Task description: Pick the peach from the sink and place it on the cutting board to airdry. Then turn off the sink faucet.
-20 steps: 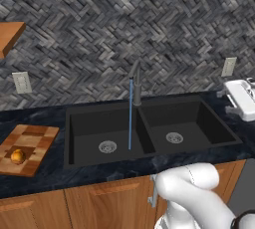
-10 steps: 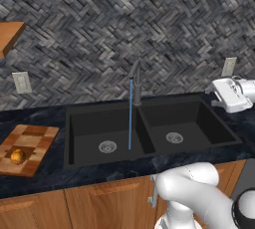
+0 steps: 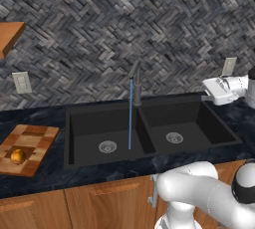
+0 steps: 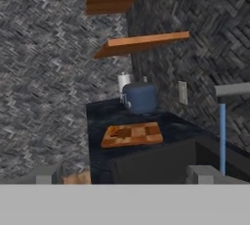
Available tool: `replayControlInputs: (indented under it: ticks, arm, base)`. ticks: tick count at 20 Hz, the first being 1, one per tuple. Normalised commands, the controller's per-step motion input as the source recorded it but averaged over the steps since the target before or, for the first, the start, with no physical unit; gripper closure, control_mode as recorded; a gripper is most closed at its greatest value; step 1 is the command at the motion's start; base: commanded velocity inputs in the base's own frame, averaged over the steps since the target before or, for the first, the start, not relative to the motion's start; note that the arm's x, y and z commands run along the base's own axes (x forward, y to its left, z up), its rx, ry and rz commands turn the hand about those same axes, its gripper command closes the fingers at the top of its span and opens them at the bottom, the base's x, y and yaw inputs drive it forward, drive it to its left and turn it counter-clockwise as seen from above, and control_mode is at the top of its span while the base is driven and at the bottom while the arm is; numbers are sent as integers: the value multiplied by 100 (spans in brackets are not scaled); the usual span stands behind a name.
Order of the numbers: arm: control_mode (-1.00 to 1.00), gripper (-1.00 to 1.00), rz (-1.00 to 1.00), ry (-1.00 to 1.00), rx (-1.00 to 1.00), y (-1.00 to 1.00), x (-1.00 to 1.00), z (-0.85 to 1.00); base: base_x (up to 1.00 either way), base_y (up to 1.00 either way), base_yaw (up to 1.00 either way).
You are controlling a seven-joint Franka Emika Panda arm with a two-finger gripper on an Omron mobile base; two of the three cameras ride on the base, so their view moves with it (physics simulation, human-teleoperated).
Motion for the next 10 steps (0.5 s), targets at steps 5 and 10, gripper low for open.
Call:
replayControlInputs:
  ticks: [5, 10]
  arm:
    - [-100, -100, 0, 9, 0, 0, 38, -25]
    - [-100, -100, 0, 6, 0, 0, 31, -21]
  base:
    - [0, 0, 0]
    - [0, 0, 0]
